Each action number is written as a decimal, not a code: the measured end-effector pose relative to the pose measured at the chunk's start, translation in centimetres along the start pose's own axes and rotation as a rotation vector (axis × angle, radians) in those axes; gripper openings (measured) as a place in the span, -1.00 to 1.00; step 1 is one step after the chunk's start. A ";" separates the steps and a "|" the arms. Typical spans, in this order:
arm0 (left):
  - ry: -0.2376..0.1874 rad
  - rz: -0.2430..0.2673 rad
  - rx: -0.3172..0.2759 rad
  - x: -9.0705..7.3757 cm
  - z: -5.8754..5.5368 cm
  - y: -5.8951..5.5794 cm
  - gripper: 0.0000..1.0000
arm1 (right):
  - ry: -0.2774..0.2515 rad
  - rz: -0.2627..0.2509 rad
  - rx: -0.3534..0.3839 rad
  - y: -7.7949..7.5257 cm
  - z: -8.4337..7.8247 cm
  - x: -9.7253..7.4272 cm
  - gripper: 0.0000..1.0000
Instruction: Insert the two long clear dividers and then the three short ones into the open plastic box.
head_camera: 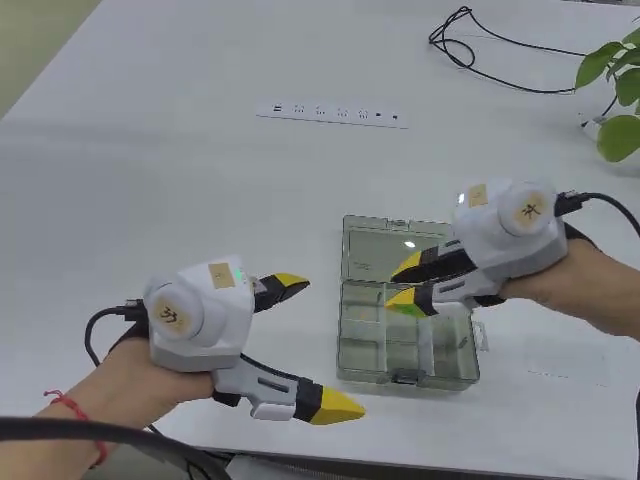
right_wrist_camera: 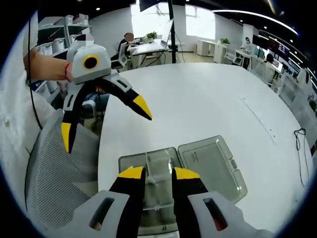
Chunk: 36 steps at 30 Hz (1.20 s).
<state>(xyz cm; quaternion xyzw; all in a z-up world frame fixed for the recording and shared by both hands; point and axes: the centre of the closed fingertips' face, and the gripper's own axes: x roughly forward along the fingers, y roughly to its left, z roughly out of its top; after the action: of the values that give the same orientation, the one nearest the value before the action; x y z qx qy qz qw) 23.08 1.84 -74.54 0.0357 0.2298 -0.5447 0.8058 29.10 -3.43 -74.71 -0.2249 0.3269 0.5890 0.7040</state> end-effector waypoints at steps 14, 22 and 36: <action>-0.004 0.006 0.009 -0.2 0.6 0.0 1.00 | 0.083 -0.075 0.051 -1.4 -7.0 -5.6 -0.28; 0.003 0.001 0.007 -0.1 0.5 0.0 1.00 | 0.196 -0.071 0.042 -1.2 -12.2 -7.3 -0.13; 0.012 0.006 0.006 -0.2 0.4 0.3 1.00 | 0.420 -0.050 -0.083 -2.2 -19.2 -7.4 -0.10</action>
<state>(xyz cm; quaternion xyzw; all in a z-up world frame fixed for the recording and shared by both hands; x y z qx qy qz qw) 23.42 1.97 -74.16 0.0420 0.2330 -0.5426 0.8059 26.81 -22.37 -82.64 -0.3795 0.4360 0.5249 0.6248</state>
